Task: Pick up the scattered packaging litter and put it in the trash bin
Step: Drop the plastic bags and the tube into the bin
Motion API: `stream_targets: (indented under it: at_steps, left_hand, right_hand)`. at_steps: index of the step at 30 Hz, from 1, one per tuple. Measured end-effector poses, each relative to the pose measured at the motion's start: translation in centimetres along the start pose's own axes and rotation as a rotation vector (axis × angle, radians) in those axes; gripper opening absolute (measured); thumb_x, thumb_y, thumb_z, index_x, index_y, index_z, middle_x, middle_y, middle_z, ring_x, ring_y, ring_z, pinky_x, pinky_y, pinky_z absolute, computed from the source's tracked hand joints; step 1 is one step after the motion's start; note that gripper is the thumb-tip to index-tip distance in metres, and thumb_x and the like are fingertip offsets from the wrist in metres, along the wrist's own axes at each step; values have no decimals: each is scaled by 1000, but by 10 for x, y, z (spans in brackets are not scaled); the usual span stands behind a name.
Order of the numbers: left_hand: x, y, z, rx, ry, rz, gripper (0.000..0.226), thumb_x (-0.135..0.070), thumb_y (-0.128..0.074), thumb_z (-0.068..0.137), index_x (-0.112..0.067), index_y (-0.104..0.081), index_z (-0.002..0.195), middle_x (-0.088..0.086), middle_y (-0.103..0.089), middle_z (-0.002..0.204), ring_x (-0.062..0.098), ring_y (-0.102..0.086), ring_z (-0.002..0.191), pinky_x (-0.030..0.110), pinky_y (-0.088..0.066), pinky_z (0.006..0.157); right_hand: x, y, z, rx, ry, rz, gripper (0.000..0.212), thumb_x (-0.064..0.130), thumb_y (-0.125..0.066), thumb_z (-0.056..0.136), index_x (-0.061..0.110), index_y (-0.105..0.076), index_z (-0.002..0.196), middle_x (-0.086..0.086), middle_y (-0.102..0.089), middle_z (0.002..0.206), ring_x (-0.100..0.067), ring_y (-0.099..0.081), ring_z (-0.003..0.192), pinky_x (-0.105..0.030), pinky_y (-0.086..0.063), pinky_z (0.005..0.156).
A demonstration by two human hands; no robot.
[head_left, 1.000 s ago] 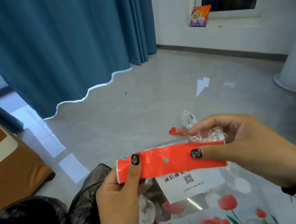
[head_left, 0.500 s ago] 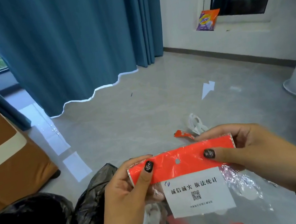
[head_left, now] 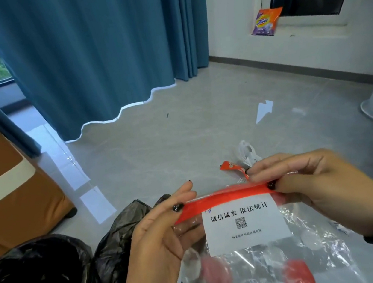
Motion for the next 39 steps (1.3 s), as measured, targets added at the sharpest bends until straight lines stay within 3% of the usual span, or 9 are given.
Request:
stream_targets:
  at_steps: [2,5,7,10,15,24,28,32,39]
  left_hand:
    - [1,4,-1,-46,-23,65,44,-27,-89,53,-3,-76,87,10,-71,112,28,-71,81,32,-59,63]
    - [0,13,-2,-145,-66,126,10,-6,-75,62,-7,-76,72,6,-70,116,21,-72,84,27,-58,59]
    - [-3,16,-2,-141,-102,132,24,-9,-76,60,-12,-76,84,8,-69,117,19,-72,90,26,-57,60]
    - [-9,12,-5,-93,-122,185,50,-26,-89,52,-18,-74,99,2,-69,117,18,-69,101,24,-57,64]
    - [-9,0,-11,-38,-106,311,11,-10,-69,67,-16,-72,77,2,-74,105,22,-71,79,27,-58,58]
    - [4,2,-11,-21,-84,249,13,-4,-75,51,-14,-70,56,4,-72,108,26,-71,96,27,-57,61]
    - [9,8,-8,-15,-79,244,12,-9,-71,49,-14,-72,60,3,-71,112,30,-68,101,34,-57,68]
    - [2,4,-9,-9,-137,169,20,-19,-70,51,-14,-77,69,5,-69,117,25,-67,105,28,-58,68]
    - [0,1,-9,-60,-135,165,68,-43,-94,38,-19,-76,98,5,-69,118,20,-68,101,25,-57,71]
  right_hand:
    - [3,-2,-1,0,40,-48,22,-9,-61,67,4,-78,73,-3,-71,98,-15,-68,93,-23,-56,61]
    - [6,-10,-3,37,59,-138,19,5,-66,63,10,-79,76,4,-70,100,-5,-65,99,-20,-54,66]
    - [5,-11,-4,32,53,-189,20,1,-79,68,13,-79,83,2,-72,98,-11,-68,94,-22,-56,70]
    - [0,-9,-5,1,6,-224,33,-5,-70,75,19,-73,98,-3,-73,96,-19,-71,77,-29,-59,64]
    - [6,-5,-10,-32,19,-192,23,-12,-61,80,7,-74,83,-14,-73,75,-22,-69,63,-29,-56,48]
    - [7,0,-14,-91,39,-121,13,-9,-64,77,-3,-75,75,-12,-69,94,-31,-69,78,-25,-58,57]
    - [11,-2,-13,-94,85,-260,12,-2,-75,69,7,-77,76,-5,-71,91,-15,-69,79,-21,-57,61]
    - [13,1,-13,-94,79,-292,26,4,-79,66,17,-76,88,1,-73,94,-20,-71,84,-33,-58,78]
    - [13,1,-15,-105,46,-329,24,6,-81,64,20,-76,83,4,-75,83,-14,-71,76,-26,-58,73]
Point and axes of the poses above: each hand's wrist, its own z-axis towards the middle knuckle, its own y-axis out of the back of the hand, x = y × z, the point moved 10 cm from there along z, towards the middle knuckle
